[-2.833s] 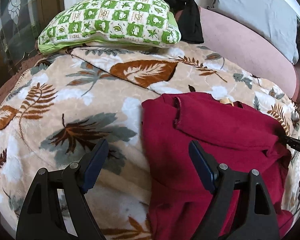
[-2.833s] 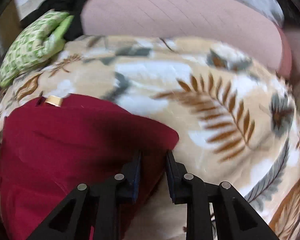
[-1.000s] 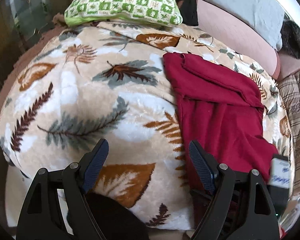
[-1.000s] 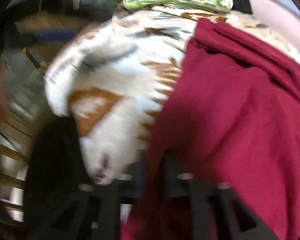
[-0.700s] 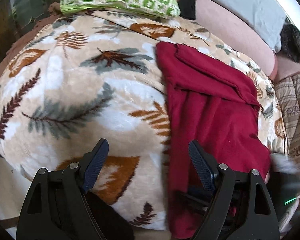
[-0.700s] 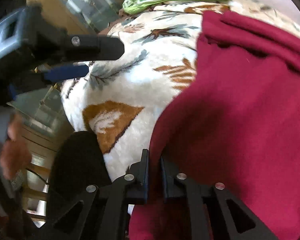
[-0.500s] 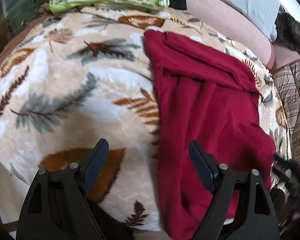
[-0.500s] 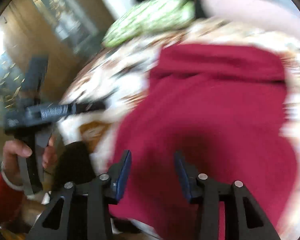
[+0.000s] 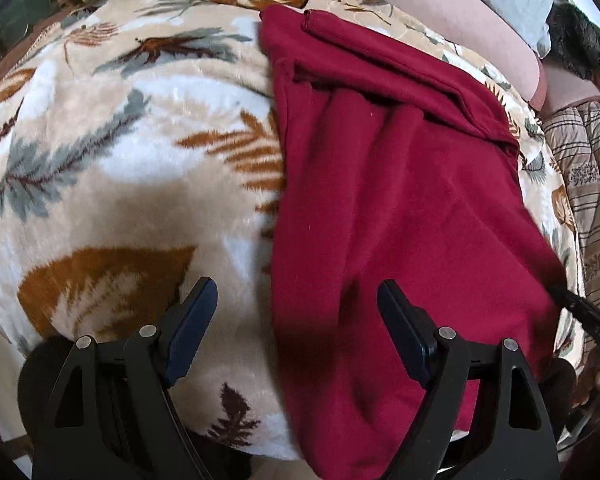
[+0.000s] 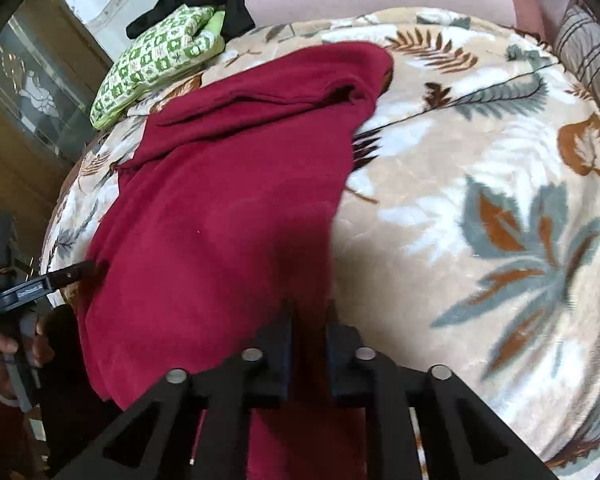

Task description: Fold small clothes

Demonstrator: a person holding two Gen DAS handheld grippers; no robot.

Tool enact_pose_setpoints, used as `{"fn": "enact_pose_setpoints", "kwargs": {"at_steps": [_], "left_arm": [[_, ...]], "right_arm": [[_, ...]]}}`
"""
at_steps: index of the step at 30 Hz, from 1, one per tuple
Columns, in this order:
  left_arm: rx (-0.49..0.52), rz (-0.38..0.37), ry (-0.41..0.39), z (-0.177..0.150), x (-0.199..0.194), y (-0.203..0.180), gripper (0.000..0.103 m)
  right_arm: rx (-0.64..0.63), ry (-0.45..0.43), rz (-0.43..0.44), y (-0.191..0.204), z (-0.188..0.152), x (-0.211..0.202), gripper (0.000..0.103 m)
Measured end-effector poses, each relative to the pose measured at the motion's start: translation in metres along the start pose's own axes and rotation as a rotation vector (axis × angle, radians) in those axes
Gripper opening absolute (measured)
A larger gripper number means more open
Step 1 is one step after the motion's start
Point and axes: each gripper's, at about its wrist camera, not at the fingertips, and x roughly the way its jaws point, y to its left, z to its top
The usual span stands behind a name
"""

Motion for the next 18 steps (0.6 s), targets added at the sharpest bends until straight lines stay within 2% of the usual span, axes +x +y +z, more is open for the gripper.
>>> {"fn": "enact_pose_setpoints", "kwargs": {"at_steps": [4, 7, 9, 10, 11, 15, 18], "left_arm": [[0.012, -0.044, 0.037, -0.014, -0.001, -0.002, 0.082], [0.031, -0.063, 0.043, -0.025, -0.007, -0.008, 0.082], [0.035, -0.077, 0.052, -0.033, -0.010, -0.009, 0.082], [0.029, -0.087, 0.061, -0.038, -0.011, -0.009, 0.082], [0.020, -0.098, 0.075, -0.043, -0.010, -0.008, 0.082], [0.009, -0.118, 0.131, -0.062, -0.006, -0.011, 0.082], [-0.001, -0.127, 0.157, -0.076, -0.004, -0.013, 0.082]], "right_arm": [[0.011, -0.008, -0.044, -0.014, 0.000, -0.012, 0.011], [0.047, 0.000, -0.008, -0.018, -0.004, -0.013, 0.013], [0.051, -0.011, -0.004, -0.019, -0.004, -0.018, 0.027], [0.057, -0.016, 0.002, -0.020, -0.008, -0.024, 0.048], [0.062, -0.017, 0.009, -0.022, -0.011, -0.027, 0.057], [0.120, 0.015, 0.075, -0.025, -0.029, -0.035, 0.057], [0.132, 0.050, 0.081, -0.025, -0.041, -0.032, 0.057]]}}
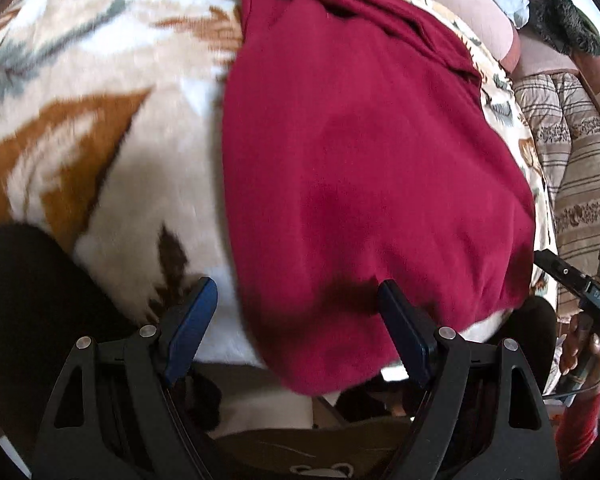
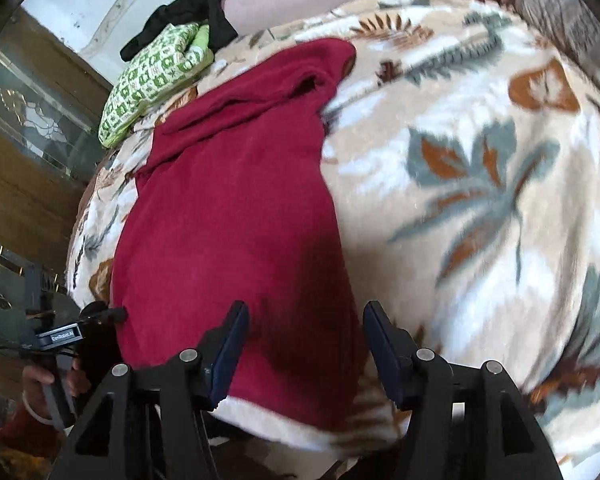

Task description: Fold small clothes

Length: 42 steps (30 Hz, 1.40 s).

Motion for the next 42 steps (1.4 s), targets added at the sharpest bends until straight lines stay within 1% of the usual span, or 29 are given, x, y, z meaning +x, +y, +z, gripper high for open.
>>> {"fn": "enact_pose_setpoints", "kwargs": {"at_steps": [3, 6, 9, 10, 11, 12, 13, 14, 15, 16, 17, 18, 21, 22, 24, 28, 31, 33, 35, 37, 40, 42], "left_arm": [[-0.012, -0.013, 0.018, -0.010, 0.004, -0.001, 0.082], [-0.018, -0.026, 0.013, -0.013, 0.007, -0.002, 0.082], [-0.004, -0.024, -0.001, -0.014, 0.011, -0.002, 0.082], [0.010, -0.023, -0.003, -0.014, 0.012, -0.004, 0.082], [0.030, -0.020, -0.004, -0.015, 0.012, -0.005, 0.079], [0.055, -0.011, -0.006, -0.015, 0.011, -0.006, 0.074], [0.077, 0.004, -0.008, -0.016, 0.008, -0.005, 0.056], [0.094, 0.013, -0.010, -0.016, 0.006, -0.004, 0.034], [0.103, -0.006, -0.010, -0.015, 0.002, -0.002, 0.022], [0.096, -0.061, -0.001, -0.012, -0.002, 0.001, 0.012], [0.087, -0.091, 0.005, -0.009, -0.004, 0.002, 0.012], [0.095, -0.102, 0.002, -0.006, -0.008, 0.000, 0.012], [0.173, -0.114, -0.016, 0.001, -0.020, -0.011, 0.012], [0.199, -0.130, -0.019, 0.003, -0.025, -0.013, 0.012], [0.225, -0.153, -0.028, 0.010, -0.034, -0.016, 0.012], [0.189, -0.200, -0.061, 0.035, -0.051, -0.011, 0.012], [0.154, -0.249, -0.107, 0.060, -0.063, -0.012, 0.011], [0.145, -0.269, -0.141, 0.081, -0.071, -0.016, 0.011], [0.141, -0.272, -0.174, 0.104, -0.077, -0.018, 0.011], [0.135, -0.272, -0.202, 0.126, -0.080, -0.018, 0.011], [0.109, -0.272, -0.234, 0.163, -0.077, -0.011, 0.011], [0.081, -0.263, -0.252, 0.194, -0.069, -0.006, 0.010]], "right_arm": [[-0.011, 0.026, -0.018, 0.001, -0.009, 0.005, 0.057], [0.012, 0.053, -0.032, -0.004, -0.013, 0.012, 0.058], [0.056, 0.102, 0.008, -0.011, -0.021, 0.023, 0.058], [0.068, 0.103, 0.028, -0.013, -0.024, 0.026, 0.058], [0.070, 0.082, 0.034, -0.013, -0.026, 0.027, 0.059], [0.061, 0.071, 0.036, -0.012, -0.028, 0.027, 0.058], [0.051, 0.071, 0.036, -0.011, -0.028, 0.026, 0.052], [0.041, 0.068, 0.061, -0.010, -0.027, 0.024, 0.033], [0.045, 0.066, 0.102, -0.011, -0.026, 0.022, 0.021], [0.055, 0.059, 0.151, -0.011, -0.025, 0.019, 0.012], [0.051, 0.053, 0.172, -0.009, -0.025, 0.017, 0.012], [0.039, 0.041, 0.191, -0.005, -0.024, 0.014, 0.011], [0.031, -0.016, 0.284, 0.006, -0.014, 0.000, 0.010], [0.022, -0.040, 0.314, 0.010, -0.008, -0.007, 0.010], [-0.007, -0.085, 0.337, 0.019, 0.005, -0.019, 0.010], [-0.032, -0.163, 0.388, 0.032, 0.033, -0.035, 0.010], [-0.047, -0.223, 0.382, 0.043, 0.063, -0.038, 0.010], [-0.048, -0.256, 0.385, 0.044, 0.083, -0.042, 0.010], [-0.047, -0.292, 0.388, 0.045, 0.111, -0.043, 0.010], [-0.042, -0.320, 0.373, 0.047, 0.141, -0.039, 0.010], [-0.025, -0.334, 0.340, 0.049, 0.185, -0.020, 0.010], [-0.014, -0.339, 0.327, 0.046, 0.214, -0.004, 0.010]]}}
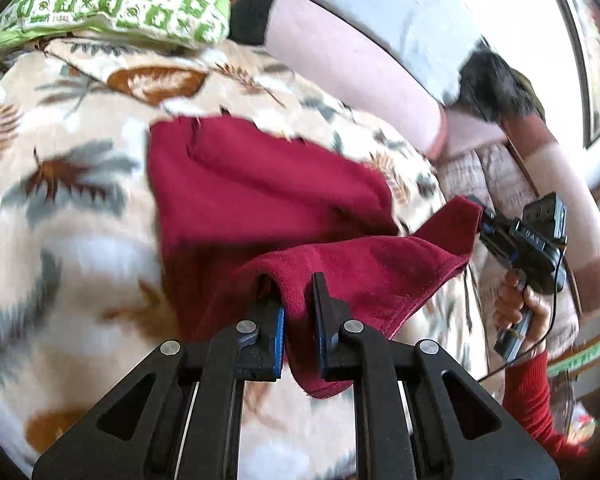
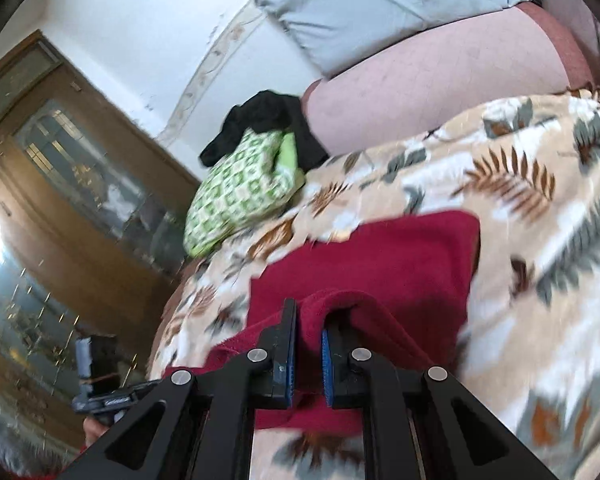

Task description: Fold small clothes

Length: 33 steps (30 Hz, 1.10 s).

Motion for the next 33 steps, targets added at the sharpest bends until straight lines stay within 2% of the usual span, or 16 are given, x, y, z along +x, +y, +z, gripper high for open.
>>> {"fn": "enact_pose_setpoints", "kwargs": {"at_steps": [4, 9, 12, 13, 15, 16, 17, 18, 20, 22, 25, 29, 30, 31, 33], "left_arm": [[-0.058, 0.019, -0.010, 0.045, 0.032, 0.028, 0.010], [-0.117, 0.069, -0.016, 0.088, 0.071, 0.056, 0.010], [-0.196, 0.034, 0.026, 0.101, 0.085, 0.074, 0.012], [-0.231, 0.018, 0.041, 0.102, 0.084, 0.079, 0.016], [-0.254, 0.016, 0.016, 0.104, 0.073, 0.084, 0.039], [-0.241, 0.028, -0.023, 0.105, 0.062, 0.083, 0.059], [-0.232, 0.040, -0.063, 0.105, 0.051, 0.082, 0.070], [-0.226, 0.046, -0.109, 0.104, 0.039, 0.081, 0.072], [-0.201, 0.046, -0.130, 0.102, 0.028, 0.076, 0.073], [-0.165, 0.046, -0.117, 0.099, 0.030, 0.067, 0.073], [-0.143, 0.072, -0.092, 0.092, 0.052, 0.057, 0.073], [-0.126, 0.156, -0.040, 0.088, 0.093, 0.056, 0.073], [-0.120, 0.200, -0.037, 0.090, 0.105, 0.060, 0.073], [-0.125, 0.223, -0.036, 0.092, 0.112, 0.064, 0.073], [-0.160, 0.230, -0.031, 0.097, 0.125, 0.078, 0.073]], "right_arm": [[0.046, 0.001, -0.055, -0.028, 0.036, 0.056, 0.010], [0.127, -0.018, -0.143, -0.064, 0.053, 0.111, 0.010], [0.161, -0.008, -0.185, -0.081, 0.060, 0.137, 0.010], [0.165, 0.029, -0.209, -0.084, 0.063, 0.144, 0.015], [0.160, 0.051, -0.220, -0.084, 0.066, 0.142, 0.022], [0.140, 0.007, -0.212, -0.079, 0.067, 0.127, 0.030], [0.131, -0.030, -0.213, -0.075, 0.067, 0.115, 0.046], [0.124, -0.076, -0.209, -0.072, 0.067, 0.099, 0.049], [0.096, -0.101, -0.176, -0.065, 0.065, 0.076, 0.051], [0.044, -0.075, -0.160, -0.056, 0.060, 0.070, 0.051], [-0.102, 0.007, -0.215, -0.032, 0.047, 0.090, 0.049], [-0.146, 0.061, -0.232, -0.027, 0.043, 0.132, 0.046], [-0.158, 0.074, -0.246, -0.029, 0.044, 0.146, 0.046], [-0.176, 0.081, -0.299, -0.033, 0.046, 0.159, 0.046], [-0.174, 0.060, -0.411, -0.051, 0.051, 0.176, 0.046]]}}
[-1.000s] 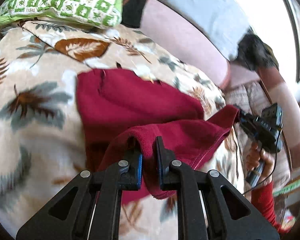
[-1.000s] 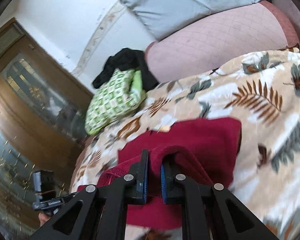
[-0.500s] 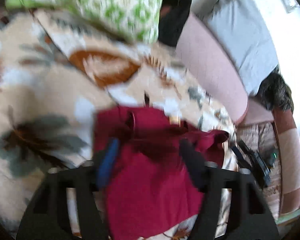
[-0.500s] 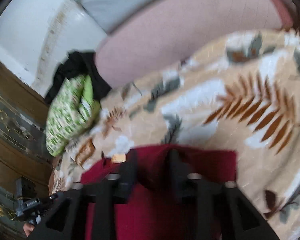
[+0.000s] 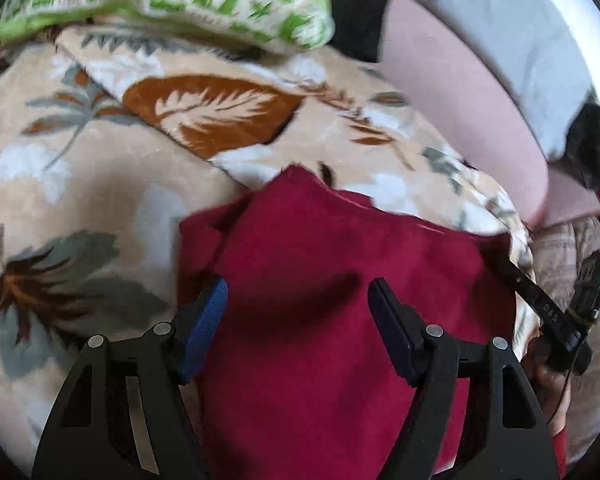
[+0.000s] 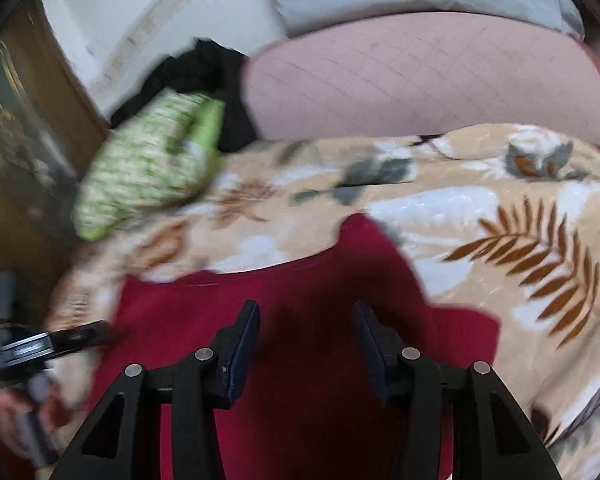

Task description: Fold small clothes

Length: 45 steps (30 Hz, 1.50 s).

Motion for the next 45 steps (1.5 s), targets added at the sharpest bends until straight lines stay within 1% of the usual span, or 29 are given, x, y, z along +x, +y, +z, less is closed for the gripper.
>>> {"fn": "enact_pose_setpoints", "kwargs": {"at_steps": [1, 2, 4, 6, 7, 10, 12, 14, 16, 17, 20, 22, 23, 24, 25, 26, 28, 29, 31, 32, 33, 34, 35, 37, 38, 40, 41, 42, 45], "left_arm": [[-0.015, 0.000, 0.004, 0.003, 0.007, 0.003, 0.073], [-0.012, 0.005, -0.004, 0.006, 0.012, 0.004, 0.073], [0.035, 0.050, -0.025, 0.009, 0.013, -0.004, 0.073], [0.091, 0.101, -0.022, 0.009, 0.014, -0.012, 0.073], [0.102, 0.106, -0.021, 0.009, 0.012, -0.013, 0.073], [0.082, 0.074, -0.022, 0.001, -0.005, -0.008, 0.073], [0.046, 0.015, -0.022, -0.009, -0.023, 0.000, 0.073], [0.036, -0.007, -0.031, -0.020, -0.039, 0.003, 0.073], [0.043, -0.013, -0.037, -0.034, -0.053, 0.005, 0.073], [0.044, -0.017, -0.035, -0.041, -0.059, 0.006, 0.073], [0.036, -0.041, -0.018, -0.064, -0.072, 0.011, 0.073], [0.031, -0.043, 0.001, -0.080, -0.075, 0.013, 0.073], [0.035, -0.041, 0.012, -0.087, -0.076, 0.013, 0.073], [0.044, -0.039, 0.025, -0.095, -0.076, 0.013, 0.073], [0.051, -0.033, 0.034, -0.100, -0.075, 0.013, 0.073], [0.060, -0.025, 0.044, -0.104, -0.075, 0.013, 0.073], [0.066, -0.015, 0.057, -0.114, -0.073, 0.016, 0.073], [0.064, -0.016, 0.067, -0.118, -0.070, 0.017, 0.073], [0.061, -0.016, 0.085, -0.122, -0.065, 0.019, 0.073], [0.054, -0.019, 0.087, -0.124, -0.063, 0.021, 0.073], [0.043, -0.017, 0.087, -0.125, -0.061, 0.022, 0.073], [0.035, -0.019, 0.088, -0.126, -0.061, 0.023, 0.073], [0.030, -0.022, 0.087, -0.126, -0.062, 0.023, 0.073], [0.029, -0.019, 0.080, -0.127, -0.065, 0.024, 0.073], [0.034, -0.014, 0.076, -0.128, -0.067, 0.024, 0.073], [0.035, -0.012, 0.069, -0.128, -0.068, 0.024, 0.073], [0.029, -0.017, 0.067, -0.128, -0.068, 0.024, 0.073], [0.013, -0.024, 0.067, -0.129, -0.067, 0.025, 0.073], [-0.016, -0.046, 0.067, -0.130, -0.063, 0.029, 0.073]], "right_arm": [[0.019, -0.004, -0.037, -0.009, 0.002, 0.011, 0.046], [0.046, 0.013, -0.063, -0.017, 0.004, 0.024, 0.046], [0.108, 0.080, -0.075, -0.033, 0.003, 0.047, 0.044], [0.099, 0.063, -0.098, -0.036, 0.004, 0.050, 0.045], [0.101, 0.066, -0.087, -0.036, 0.004, 0.046, 0.045], [0.098, 0.020, -0.028, -0.035, 0.003, 0.010, 0.045], [0.103, 0.007, 0.027, -0.037, -0.004, -0.024, 0.045], [0.080, 0.019, 0.044, -0.036, -0.020, -0.056, 0.047], [0.056, 0.032, 0.058, -0.033, -0.039, -0.076, 0.049], [0.039, 0.055, 0.074, -0.031, -0.055, -0.086, 0.049], [0.028, 0.106, 0.044, -0.032, -0.090, -0.095, 0.049], [0.045, 0.144, 0.068, -0.032, -0.108, -0.088, 0.049], [0.052, 0.167, 0.090, -0.033, -0.116, -0.084, 0.043], [0.046, 0.189, 0.113, -0.030, -0.122, -0.080, 0.034], [0.020, 0.189, 0.111, -0.025, -0.125, -0.080, 0.015], [-0.003, 0.182, 0.096, -0.021, -0.126, -0.081, 0.006], [-0.053, 0.166, 0.070, -0.016, -0.121, -0.091, 0.006], [-0.065, 0.142, 0.049, -0.017, -0.117, -0.100, 0.006], [-0.061, 0.129, 0.004, -0.026, -0.114, -0.107, 0.006], [-0.049, 0.147, -0.022, -0.032, -0.116, -0.102, 0.006], [-0.037, 0.198, -0.033, -0.036, -0.121, -0.090, 0.006], [-0.052, 0.224, -0.050, -0.034, -0.125, -0.084, 0.006], [-0.074, 0.225, -0.068, -0.030, -0.126, -0.084, 0.006], [-0.069, 0.196, -0.084, -0.024, -0.120, -0.095, 0.006], [-0.056, 0.176, -0.108, -0.024, -0.115, -0.102, 0.007], [-0.051, 0.127, -0.179, -0.017, -0.104, -0.116, 0.014], [-0.065, 0.084, -0.176, -0.007, -0.096, -0.125, 0.015], [-0.077, 0.066, -0.140, 0.004, -0.089, -0.129, 0.015], [-0.114, 0.073, 0.023, 0.044, -0.072, -0.117, 0.018]]}}
